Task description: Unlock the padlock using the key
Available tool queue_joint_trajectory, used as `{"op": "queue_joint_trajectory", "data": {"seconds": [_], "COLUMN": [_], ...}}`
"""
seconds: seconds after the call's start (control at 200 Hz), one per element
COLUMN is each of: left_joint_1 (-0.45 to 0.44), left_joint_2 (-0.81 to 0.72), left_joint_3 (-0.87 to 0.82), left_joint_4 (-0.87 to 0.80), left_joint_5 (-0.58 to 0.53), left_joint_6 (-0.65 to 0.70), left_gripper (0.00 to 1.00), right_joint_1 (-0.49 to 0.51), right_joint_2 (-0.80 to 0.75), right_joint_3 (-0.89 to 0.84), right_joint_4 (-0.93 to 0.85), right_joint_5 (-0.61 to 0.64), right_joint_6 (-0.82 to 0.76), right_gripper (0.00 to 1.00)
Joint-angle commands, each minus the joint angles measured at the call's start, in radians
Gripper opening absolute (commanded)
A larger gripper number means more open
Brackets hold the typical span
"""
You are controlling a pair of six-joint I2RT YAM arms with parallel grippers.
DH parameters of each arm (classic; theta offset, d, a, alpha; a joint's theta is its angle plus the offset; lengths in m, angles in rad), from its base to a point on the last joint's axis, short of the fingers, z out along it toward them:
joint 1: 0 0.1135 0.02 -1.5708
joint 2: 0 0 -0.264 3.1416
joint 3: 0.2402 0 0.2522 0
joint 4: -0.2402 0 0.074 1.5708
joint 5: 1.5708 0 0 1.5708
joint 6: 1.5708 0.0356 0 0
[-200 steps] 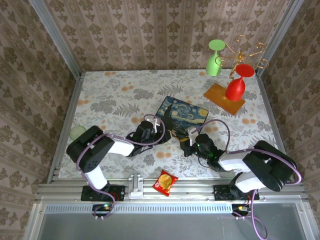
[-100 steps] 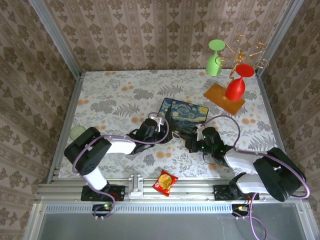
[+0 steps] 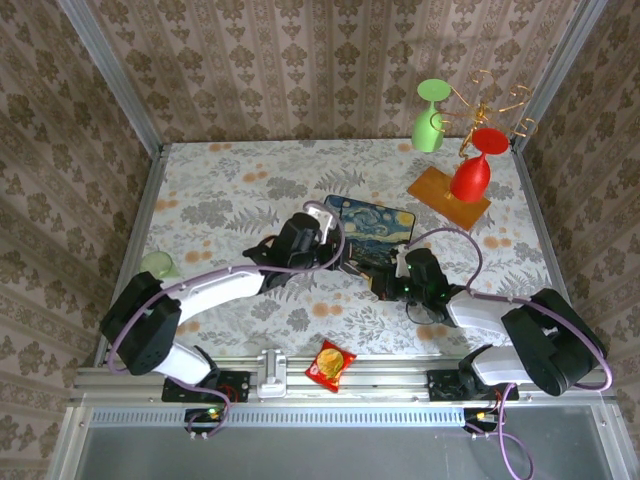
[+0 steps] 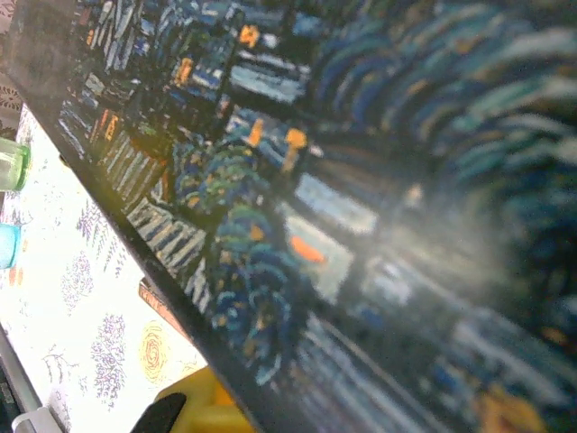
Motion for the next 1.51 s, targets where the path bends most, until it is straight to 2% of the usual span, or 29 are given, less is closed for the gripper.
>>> {"op": "queue_joint_trajectory", "data": {"seconds": [0.0,0.2,0.365,0.56,0.8,0.95,1.075,1.195,1.265,1.305,1.405,1.5], "left_joint_1": [0.031,0.070,0.077,0.075,0.081,0.087,0.092,0.086,0.023,-0.001,-0.035,-0.054], "left_joint_2": [0.095,0.287,0.337,0.273,0.157,0.124,0.080,0.039,-0.011,-0.036,-0.077,-0.054], "left_joint_3": [0.137,0.259,0.246,0.106,-0.029,-0.028,-0.053,-0.018,0.025,0.044,0.054,0.064], "left_joint_4": [-0.099,-0.105,-0.131,-0.123,-0.137,-0.167,-0.130,-0.163,-0.234,-0.265,-0.250,-0.240], "left_joint_5": [0.011,0.048,0.045,0.002,-0.035,-0.041,-0.061,-0.089,-0.204,-0.228,-0.167,-0.120], "left_joint_6": [0.186,0.291,0.302,0.246,0.185,0.162,0.132,0.158,0.207,0.216,0.191,0.179], "left_gripper": [0.40,0.39,0.36,0.33,0.33,0.32,0.33,0.34,0.37,0.38,0.40,0.41], "right_joint_1": [-0.023,-0.048,-0.069,-0.077,-0.076,-0.078,-0.069,-0.064,-0.061,-0.062,-0.063,-0.063], "right_joint_2": [-0.018,-0.014,0.007,0.104,0.195,0.240,0.284,0.264,0.246,0.239,0.234,0.236], "right_joint_3": [0.017,0.061,0.095,0.209,0.301,0.348,0.436,0.388,0.356,0.338,0.308,0.289], "right_joint_4": [-0.149,-0.255,-0.242,-0.290,-0.252,-0.238,-0.315,-0.244,-0.225,-0.223,-0.195,-0.156], "right_joint_5": [-0.027,0.016,0.025,0.012,-0.047,-0.085,-0.093,-0.096,-0.076,-0.061,-0.054,-0.059], "right_joint_6": [0.033,-0.017,-0.039,-0.110,-0.119,-0.151,-0.197,-0.149,-0.129,-0.115,-0.101,-0.068], "right_gripper": [0.00,0.00,0.00,0.00,0.00,0.00,0.00,0.00,0.00,0.00,0.00,0.00]}}
